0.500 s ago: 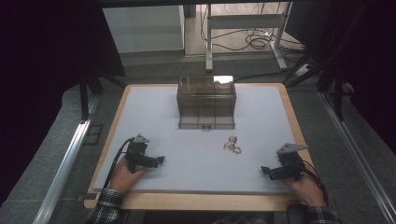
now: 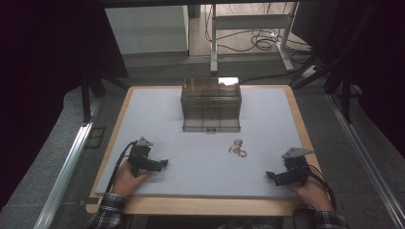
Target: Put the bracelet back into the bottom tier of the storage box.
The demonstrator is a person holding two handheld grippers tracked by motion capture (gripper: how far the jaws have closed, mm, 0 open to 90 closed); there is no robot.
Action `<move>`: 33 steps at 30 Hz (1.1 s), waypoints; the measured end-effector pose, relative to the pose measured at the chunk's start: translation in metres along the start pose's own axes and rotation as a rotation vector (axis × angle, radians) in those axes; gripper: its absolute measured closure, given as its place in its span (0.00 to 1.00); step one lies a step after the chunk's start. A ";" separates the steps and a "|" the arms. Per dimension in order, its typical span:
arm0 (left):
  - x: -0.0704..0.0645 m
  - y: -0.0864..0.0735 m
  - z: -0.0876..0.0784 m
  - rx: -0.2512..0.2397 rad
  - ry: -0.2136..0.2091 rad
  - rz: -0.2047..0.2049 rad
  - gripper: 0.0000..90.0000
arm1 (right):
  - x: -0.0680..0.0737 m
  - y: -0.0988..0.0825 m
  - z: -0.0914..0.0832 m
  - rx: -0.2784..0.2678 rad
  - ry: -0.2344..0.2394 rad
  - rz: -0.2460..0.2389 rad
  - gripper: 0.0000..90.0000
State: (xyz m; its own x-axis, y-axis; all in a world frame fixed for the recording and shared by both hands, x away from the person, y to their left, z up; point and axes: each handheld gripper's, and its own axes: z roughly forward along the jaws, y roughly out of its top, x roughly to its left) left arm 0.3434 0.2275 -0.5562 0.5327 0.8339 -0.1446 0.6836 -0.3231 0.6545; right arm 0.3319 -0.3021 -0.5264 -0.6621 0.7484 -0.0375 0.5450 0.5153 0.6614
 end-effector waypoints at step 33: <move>0.000 0.000 0.000 0.000 0.000 0.000 0.00 | 0.008 0.022 0.000 0.104 -0.001 0.049 0.05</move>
State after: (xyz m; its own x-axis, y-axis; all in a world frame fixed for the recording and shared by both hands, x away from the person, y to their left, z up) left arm 0.3434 0.2275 -0.5562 0.5327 0.8338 -0.1450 0.6836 -0.3230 0.6545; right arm 0.3385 -0.2845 -0.5127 -0.6328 0.7743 -0.0078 0.6274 0.5185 0.5809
